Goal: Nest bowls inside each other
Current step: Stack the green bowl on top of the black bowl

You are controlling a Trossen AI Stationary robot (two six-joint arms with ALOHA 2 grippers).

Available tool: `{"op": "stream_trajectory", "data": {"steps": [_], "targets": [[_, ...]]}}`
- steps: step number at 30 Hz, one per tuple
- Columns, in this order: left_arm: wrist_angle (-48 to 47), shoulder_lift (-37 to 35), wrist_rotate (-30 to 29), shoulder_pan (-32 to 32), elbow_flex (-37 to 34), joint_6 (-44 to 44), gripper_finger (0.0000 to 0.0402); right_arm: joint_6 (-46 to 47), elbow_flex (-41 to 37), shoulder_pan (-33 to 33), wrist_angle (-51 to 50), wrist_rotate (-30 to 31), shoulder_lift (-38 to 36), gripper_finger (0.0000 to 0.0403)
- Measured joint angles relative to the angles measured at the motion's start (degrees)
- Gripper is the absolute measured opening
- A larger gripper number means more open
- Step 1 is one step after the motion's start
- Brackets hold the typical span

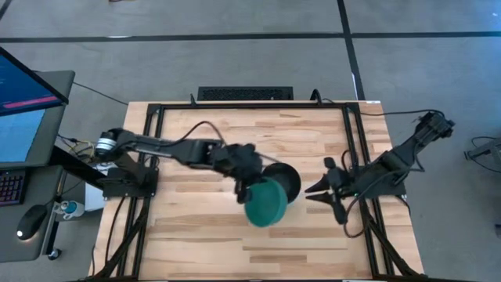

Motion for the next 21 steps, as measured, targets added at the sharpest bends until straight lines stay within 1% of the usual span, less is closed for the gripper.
{"op": "stream_trajectory", "data": {"steps": [2, 6, 10, 12, 16, 17, 19, 21], "targets": [[-0.6, 1.6, 0.2, 1.5, 1.7, 0.7, 0.0000, 0.0, -2.1, 0.0, 0.2, 0.1, -2.8, 0.0107], [0.6, 2.4, 2.6, 3.9, 2.0, -0.2, 0.0000, 0.0, -6.0, 0.4, -0.2, 0.1, -8.6, 0.0107], [-1.0, 2.4, 0.1, 5.2, 2.1, -1.0, 0.0000, 0.0, -10.2, 0.2, -0.3, 0.1, -14.4, 0.0107], [-0.7, 2.4, 0.2, 6.2, 2.1, -2.5, 0.0000, -1.0, -12.4, -0.3, -0.4, 0.2, -16.9, 0.0107], [-0.9, 3.7, 0.3, 7.9, 2.1, -2.2, 0.0000, -1.5, -15.8, -2.1, 0.3, 2.7, -20.0, 0.0107], [-1.7, 4.2, 1.1, 8.3, 2.0, -2.0, 0.0000, -1.5, -16.5, -2.6, 0.5, 3.4, -20.4, 0.0107], [-0.3, 4.9, 3.3, 9.0, 2.0, -1.7, 0.0000, -1.6, -17.3, -3.6, 0.7, 4.1, -21.0, 0.0107], [-0.8, 4.9, 4.1, 9.6, 2.0, -1.4, 0.0000, -1.6, -17.9, -4.5, 1.2, 4.1, -21.2, 0.0107]]}}
